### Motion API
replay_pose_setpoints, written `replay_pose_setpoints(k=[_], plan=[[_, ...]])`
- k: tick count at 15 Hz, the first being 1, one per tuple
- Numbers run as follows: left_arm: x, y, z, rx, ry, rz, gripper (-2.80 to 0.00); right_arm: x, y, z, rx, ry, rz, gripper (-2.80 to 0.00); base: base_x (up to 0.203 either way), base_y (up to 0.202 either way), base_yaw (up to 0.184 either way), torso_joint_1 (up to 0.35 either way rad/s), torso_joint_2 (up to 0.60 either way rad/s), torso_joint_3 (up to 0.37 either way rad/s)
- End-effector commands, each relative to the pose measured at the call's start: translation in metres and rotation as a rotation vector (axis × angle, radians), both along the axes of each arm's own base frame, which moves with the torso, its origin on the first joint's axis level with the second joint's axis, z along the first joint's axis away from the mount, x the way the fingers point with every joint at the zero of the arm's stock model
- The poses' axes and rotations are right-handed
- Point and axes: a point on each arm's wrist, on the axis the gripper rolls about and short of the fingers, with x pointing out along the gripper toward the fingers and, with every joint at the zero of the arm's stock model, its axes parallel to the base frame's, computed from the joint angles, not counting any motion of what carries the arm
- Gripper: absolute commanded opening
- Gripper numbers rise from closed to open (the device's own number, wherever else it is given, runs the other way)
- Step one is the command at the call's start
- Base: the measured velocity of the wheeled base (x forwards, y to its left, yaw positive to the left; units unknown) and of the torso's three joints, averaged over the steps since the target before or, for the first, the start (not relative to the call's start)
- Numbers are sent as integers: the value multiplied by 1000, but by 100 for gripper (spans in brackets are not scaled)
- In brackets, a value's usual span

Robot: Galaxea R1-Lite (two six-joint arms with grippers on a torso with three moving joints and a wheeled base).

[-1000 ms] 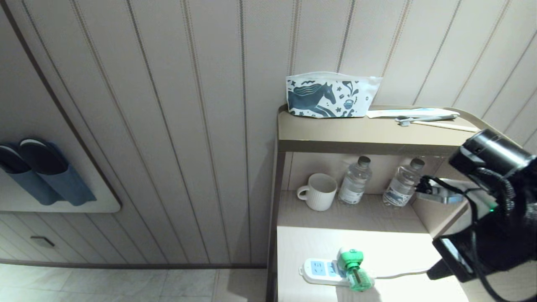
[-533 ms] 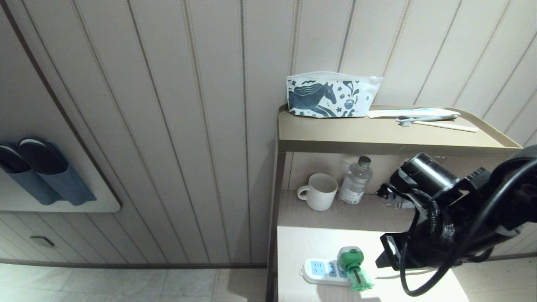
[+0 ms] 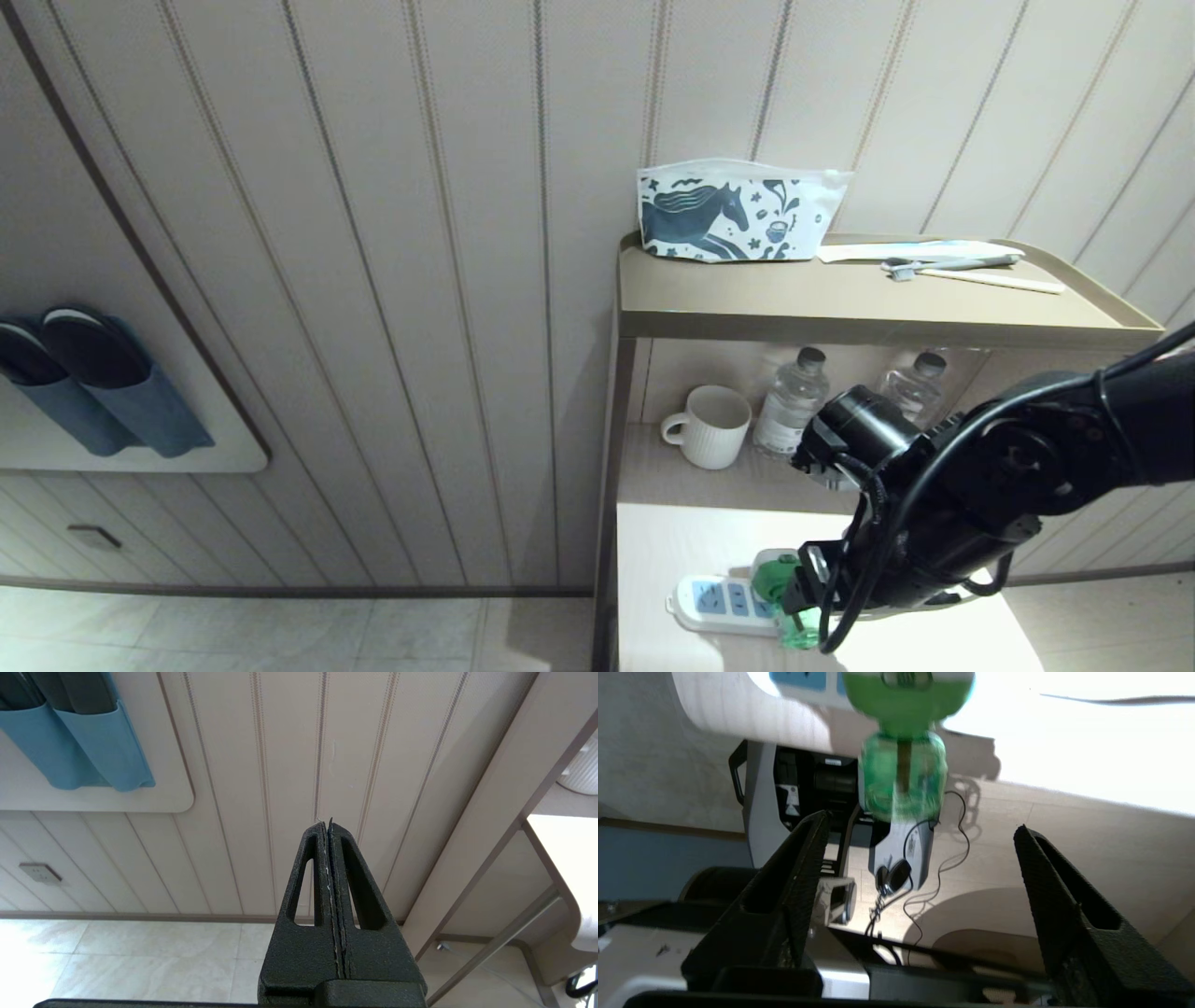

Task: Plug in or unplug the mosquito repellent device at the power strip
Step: Hold the socket with your left hand and unplug it with your right hand

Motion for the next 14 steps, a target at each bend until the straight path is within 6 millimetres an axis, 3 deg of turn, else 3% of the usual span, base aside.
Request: replay_pose_setpoints(k=[1,14], plan=[[0,0,0,-1,2,0,-280,8,6,-23,-26,50,4,0,0,0,0,0,0,0],[0,0,0,-1,2,0,-280,41,20,-50,-76,18,-15,0,0,0,0,0,0,0]])
